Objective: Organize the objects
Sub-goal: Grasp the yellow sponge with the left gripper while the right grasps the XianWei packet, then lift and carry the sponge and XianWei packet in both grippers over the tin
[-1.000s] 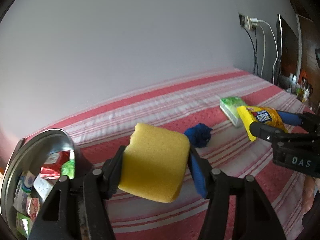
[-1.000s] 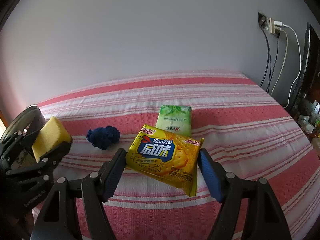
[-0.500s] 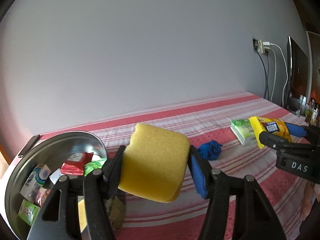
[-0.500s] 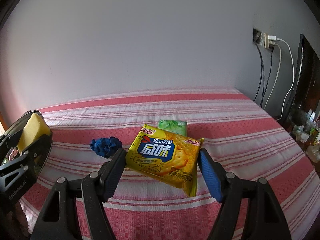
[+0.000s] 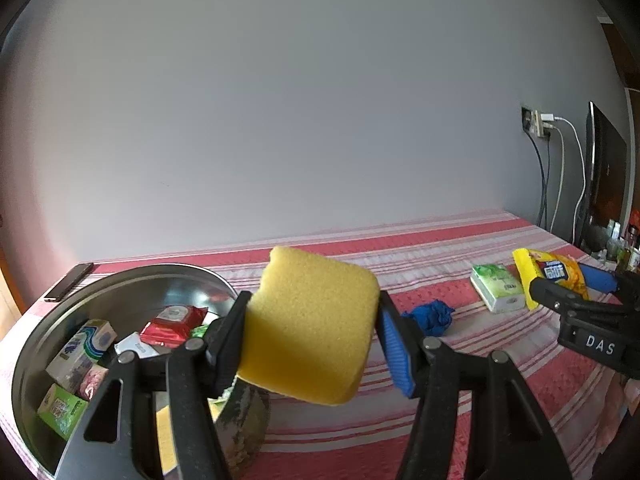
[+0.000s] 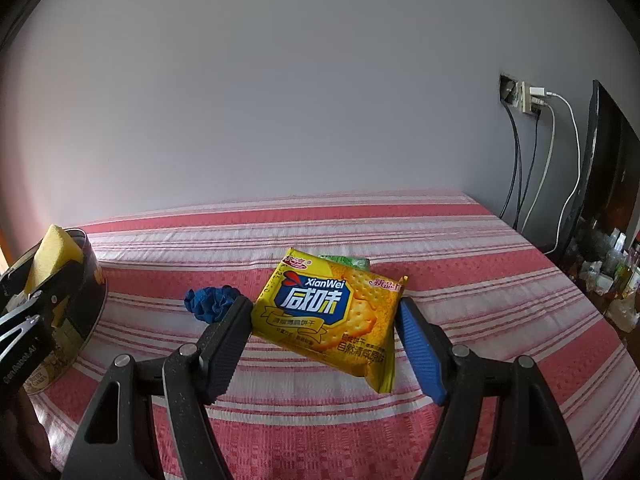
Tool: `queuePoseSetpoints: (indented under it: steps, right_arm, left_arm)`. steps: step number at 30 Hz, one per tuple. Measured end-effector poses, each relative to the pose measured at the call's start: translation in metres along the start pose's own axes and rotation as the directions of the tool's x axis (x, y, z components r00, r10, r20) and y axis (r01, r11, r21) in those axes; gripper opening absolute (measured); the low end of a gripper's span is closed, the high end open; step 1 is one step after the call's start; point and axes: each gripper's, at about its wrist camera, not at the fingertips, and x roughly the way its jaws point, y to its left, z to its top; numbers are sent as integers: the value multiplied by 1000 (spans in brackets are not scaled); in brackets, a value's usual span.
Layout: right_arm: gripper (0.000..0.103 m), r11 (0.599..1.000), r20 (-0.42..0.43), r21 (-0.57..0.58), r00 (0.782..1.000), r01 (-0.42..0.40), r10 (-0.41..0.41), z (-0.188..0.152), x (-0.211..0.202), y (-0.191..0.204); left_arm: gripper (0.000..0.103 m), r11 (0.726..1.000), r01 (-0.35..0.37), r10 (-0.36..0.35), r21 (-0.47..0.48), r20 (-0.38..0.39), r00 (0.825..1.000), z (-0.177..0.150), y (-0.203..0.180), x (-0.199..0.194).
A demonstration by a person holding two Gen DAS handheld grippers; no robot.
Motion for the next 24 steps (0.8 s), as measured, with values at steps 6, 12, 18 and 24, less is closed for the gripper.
queuePoseSetpoints:
  steps: [6, 12, 18, 24]
  right_arm:
    - [75, 1000, 24, -6, 1000, 10, -9, 0, -4, 0]
    - [75, 1000, 53, -14, 998, 19, -18, -1, -9, 1]
    - [75, 1000, 79, -16, 997, 18, -17, -3, -15, 1]
    - [75, 1000, 98, -18, 995, 20, -18, -2, -18, 1]
  left_arm:
    - [60, 1000, -7, 8, -25, 14, 1000, -2, 5, -5]
    - [60, 999, -12, 13, -34, 25, 1000, -2, 7, -9]
    - [60, 998, -23, 25, -50, 41, 999, -3, 10, -14]
    - [60, 997, -33, 37, -69, 51, 998, -4, 14, -17]
